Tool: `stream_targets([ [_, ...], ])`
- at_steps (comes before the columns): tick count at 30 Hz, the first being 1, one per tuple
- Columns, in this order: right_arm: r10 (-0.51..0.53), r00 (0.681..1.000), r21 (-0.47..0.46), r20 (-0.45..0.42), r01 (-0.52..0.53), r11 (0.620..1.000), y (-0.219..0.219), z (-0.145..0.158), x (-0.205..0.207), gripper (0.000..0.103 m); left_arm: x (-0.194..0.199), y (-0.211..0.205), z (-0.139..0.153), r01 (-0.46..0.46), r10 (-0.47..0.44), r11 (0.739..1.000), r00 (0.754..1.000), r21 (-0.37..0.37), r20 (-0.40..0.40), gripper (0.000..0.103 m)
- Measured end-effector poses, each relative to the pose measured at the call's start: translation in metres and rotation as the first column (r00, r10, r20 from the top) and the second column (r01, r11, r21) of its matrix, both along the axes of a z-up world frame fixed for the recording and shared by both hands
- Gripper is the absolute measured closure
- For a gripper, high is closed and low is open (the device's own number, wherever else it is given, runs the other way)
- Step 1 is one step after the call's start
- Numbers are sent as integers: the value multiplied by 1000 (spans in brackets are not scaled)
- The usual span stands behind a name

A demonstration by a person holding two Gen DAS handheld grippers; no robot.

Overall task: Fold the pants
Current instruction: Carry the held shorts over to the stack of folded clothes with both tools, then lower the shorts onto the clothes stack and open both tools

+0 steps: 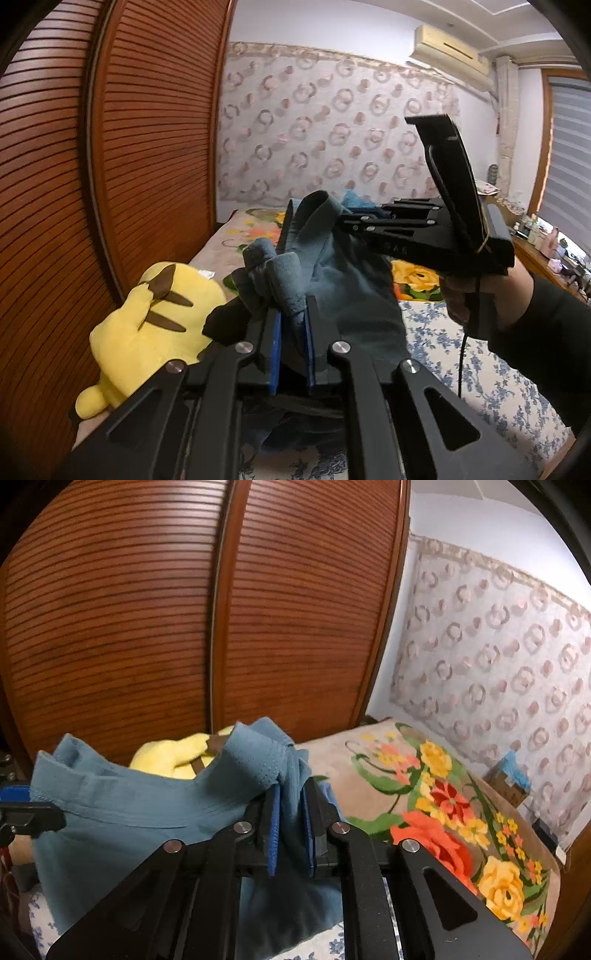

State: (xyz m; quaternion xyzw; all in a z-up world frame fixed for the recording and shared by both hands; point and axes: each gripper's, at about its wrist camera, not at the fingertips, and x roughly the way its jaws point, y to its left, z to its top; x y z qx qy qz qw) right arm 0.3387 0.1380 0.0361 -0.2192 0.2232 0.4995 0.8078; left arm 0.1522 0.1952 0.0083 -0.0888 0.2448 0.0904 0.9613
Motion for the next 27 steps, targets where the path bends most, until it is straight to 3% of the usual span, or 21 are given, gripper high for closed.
stream_targets([
  [6, -49, 998, 12, -30, 49, 999, -14, 1, 11, 75, -1, 4, -8, -31, 31, 1000, 999, -2, -15, 93],
  [16, 36, 986, 16, -160, -33, 999, -42, -12, 10, 75, -1, 7, -19, -68, 68, 998, 997, -12, -37, 92],
  [27, -29, 975, -53, -221, 18, 998, -32, -54, 37, 74, 0, 9, -22, -83, 82, 997, 994, -7, -67, 82],
])
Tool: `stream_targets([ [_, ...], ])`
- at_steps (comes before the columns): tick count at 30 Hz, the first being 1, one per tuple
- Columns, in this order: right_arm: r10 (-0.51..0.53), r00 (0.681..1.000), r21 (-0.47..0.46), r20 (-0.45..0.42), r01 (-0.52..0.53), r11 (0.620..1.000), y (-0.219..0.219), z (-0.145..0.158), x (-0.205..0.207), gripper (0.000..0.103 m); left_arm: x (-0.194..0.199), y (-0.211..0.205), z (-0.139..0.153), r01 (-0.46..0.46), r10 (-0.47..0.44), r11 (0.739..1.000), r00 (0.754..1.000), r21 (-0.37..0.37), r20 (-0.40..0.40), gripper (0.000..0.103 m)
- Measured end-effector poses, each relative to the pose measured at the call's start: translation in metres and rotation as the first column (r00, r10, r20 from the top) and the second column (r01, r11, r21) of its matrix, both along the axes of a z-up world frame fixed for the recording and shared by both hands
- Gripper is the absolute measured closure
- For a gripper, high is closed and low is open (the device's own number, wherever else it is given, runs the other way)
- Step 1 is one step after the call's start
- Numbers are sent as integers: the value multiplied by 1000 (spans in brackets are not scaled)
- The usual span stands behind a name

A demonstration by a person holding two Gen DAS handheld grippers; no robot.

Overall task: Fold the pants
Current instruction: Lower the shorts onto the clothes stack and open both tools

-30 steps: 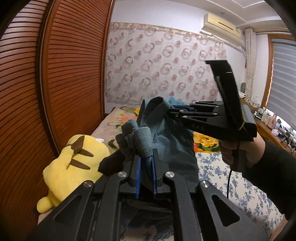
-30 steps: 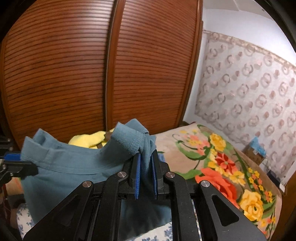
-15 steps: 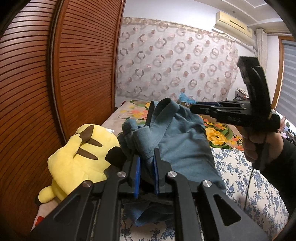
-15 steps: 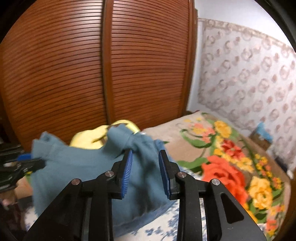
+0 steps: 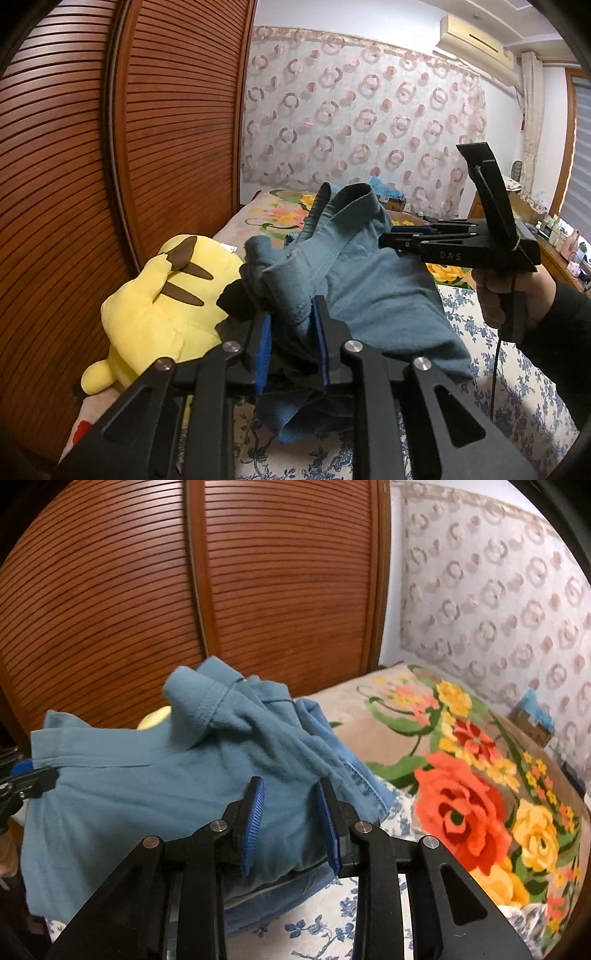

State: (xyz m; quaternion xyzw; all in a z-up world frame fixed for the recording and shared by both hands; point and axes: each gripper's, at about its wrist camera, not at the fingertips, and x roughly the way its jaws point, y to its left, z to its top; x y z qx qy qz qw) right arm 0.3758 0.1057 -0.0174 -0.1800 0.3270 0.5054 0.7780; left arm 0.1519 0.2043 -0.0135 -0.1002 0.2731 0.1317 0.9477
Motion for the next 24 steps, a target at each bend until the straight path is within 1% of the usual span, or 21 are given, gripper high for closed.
stream_targets([
  [2, -3, 1000, 3, 3, 3, 1000, -1, 0, -1, 74, -1, 0, 0, -4, 5, 1000, 1000, 6, -4, 77],
  [6, -17, 1000, 10, 5, 17, 1000, -3, 1, -1, 74, -2, 1, 3, -10, 10, 1000, 1000, 9, -9, 72],
  [11, -28, 1000, 33, 6, 28, 999, -12, 8, -12, 73, -6, 1, 5, -6, 6, 1000, 1000, 14, -7, 63],
  [15, -30, 999, 55, 15, 29, 998, -19, 17, -26, 68, -11, 0, 8, -7, 7, 1000, 1000, 17, 1, 60],
  [18, -34, 999, 69, 20, 33, 997, -23, 24, -37, 64, -18, 0, 11, -10, 9, 1000, 1000, 16, 10, 54],
  [20, -39, 999, 78, 24, 37, 996, -26, 28, -45, 60, -22, 1, 13, -4, 3, 1000, 1000, 9, 17, 47],
  [24, -48, 998, 92, 30, 45, 995, -33, 34, -59, 56, -32, -1, 18, -3, 3, 1000, 1000, 8, 24, 44],
])
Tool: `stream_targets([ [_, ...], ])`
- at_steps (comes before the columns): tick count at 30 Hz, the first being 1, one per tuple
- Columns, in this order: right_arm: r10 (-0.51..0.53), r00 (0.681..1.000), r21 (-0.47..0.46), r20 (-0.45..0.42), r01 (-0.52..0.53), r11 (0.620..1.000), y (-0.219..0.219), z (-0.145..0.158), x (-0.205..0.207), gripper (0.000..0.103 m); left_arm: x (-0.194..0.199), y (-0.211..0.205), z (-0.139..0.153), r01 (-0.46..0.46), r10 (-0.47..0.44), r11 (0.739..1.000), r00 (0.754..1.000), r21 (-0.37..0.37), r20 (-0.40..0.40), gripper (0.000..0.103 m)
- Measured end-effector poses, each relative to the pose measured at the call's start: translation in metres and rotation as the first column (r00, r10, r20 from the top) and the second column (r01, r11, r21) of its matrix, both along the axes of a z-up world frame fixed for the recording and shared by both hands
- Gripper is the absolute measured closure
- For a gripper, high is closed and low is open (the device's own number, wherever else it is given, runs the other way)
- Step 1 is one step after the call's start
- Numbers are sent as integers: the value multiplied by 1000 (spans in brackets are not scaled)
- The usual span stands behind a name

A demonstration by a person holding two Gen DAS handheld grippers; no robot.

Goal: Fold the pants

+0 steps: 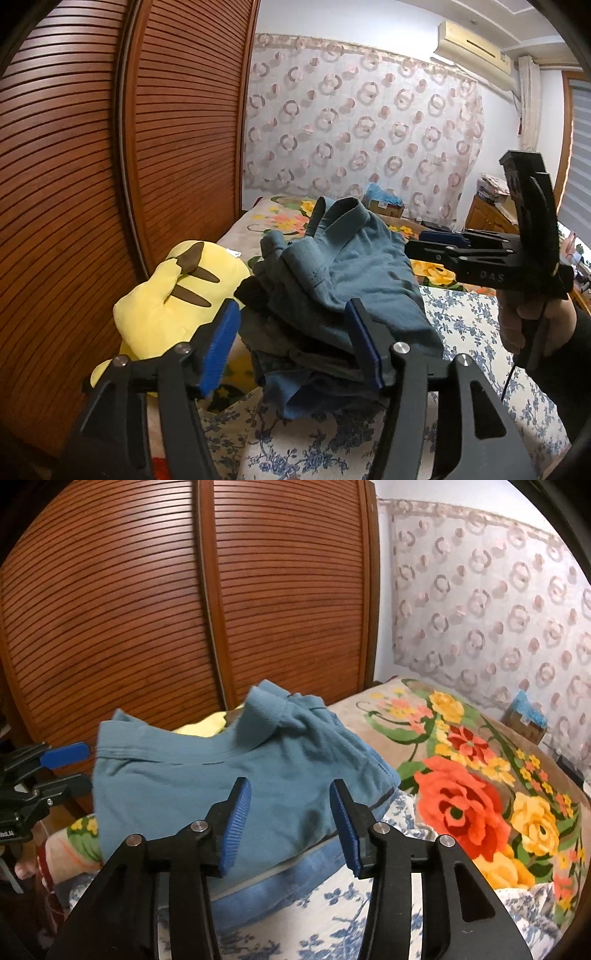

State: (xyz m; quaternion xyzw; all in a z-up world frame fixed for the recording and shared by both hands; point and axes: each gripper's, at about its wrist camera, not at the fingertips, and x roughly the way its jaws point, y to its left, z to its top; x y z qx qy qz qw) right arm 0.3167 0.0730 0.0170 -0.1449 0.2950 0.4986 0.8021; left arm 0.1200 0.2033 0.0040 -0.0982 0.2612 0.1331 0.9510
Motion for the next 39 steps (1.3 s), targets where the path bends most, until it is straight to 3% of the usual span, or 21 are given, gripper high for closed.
stream_targets([
  [15, -37, 999, 36, 39, 36, 999, -37, 21, -64, 41, -34, -32, 4, 44, -42, 998, 999, 38, -33, 44],
  [32, -108, 993, 45, 44, 106, 993, -87, 15, -116, 28, -63, -60, -1, 114, -114, 993, 993, 6, -16, 43],
  [39, -148, 989, 68, 16, 147, 987, -107, 12, -127, 18, -69, -74, -8, 98, -97, 995, 995, 36, -36, 43],
])
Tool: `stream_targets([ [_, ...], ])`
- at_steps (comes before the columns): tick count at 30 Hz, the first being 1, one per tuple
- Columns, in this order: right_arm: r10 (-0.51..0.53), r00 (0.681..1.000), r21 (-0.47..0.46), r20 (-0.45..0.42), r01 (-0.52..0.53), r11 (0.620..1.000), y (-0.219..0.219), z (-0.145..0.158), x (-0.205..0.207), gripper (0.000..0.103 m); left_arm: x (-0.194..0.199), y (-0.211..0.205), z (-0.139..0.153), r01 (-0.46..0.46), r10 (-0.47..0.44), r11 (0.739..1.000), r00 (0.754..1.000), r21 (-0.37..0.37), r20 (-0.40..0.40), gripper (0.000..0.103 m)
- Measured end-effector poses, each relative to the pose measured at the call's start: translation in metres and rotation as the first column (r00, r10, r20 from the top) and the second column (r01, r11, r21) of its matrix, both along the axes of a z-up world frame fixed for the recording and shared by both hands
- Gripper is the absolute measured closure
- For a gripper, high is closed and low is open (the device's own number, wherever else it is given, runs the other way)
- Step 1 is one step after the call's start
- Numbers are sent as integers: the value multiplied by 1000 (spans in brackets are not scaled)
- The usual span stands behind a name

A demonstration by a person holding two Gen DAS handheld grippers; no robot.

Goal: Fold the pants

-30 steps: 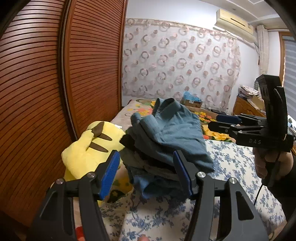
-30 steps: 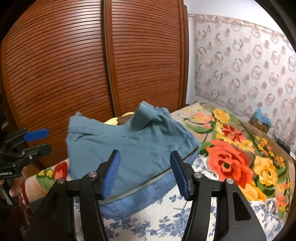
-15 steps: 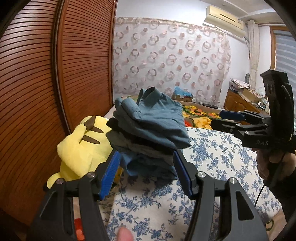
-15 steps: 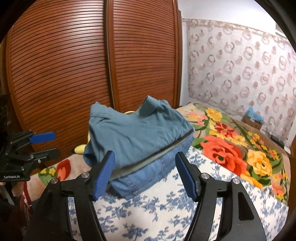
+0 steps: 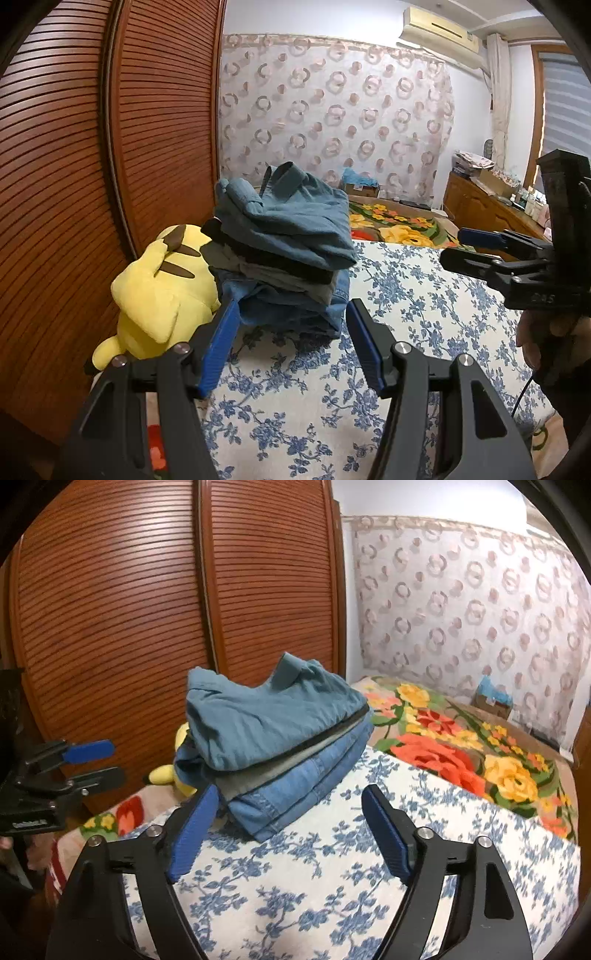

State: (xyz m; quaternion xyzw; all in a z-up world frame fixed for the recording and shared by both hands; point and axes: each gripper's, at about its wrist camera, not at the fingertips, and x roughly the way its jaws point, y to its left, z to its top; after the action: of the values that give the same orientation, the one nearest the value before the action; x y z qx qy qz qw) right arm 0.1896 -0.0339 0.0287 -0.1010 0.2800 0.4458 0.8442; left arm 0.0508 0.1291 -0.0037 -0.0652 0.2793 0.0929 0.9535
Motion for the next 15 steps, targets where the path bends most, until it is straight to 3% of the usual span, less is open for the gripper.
stream_targets([
  [15, -171, 985, 7, 4, 171, 985, -70, -9, -44, 16, 1, -47, -13, 117, -117, 993, 993, 0, -14, 43],
])
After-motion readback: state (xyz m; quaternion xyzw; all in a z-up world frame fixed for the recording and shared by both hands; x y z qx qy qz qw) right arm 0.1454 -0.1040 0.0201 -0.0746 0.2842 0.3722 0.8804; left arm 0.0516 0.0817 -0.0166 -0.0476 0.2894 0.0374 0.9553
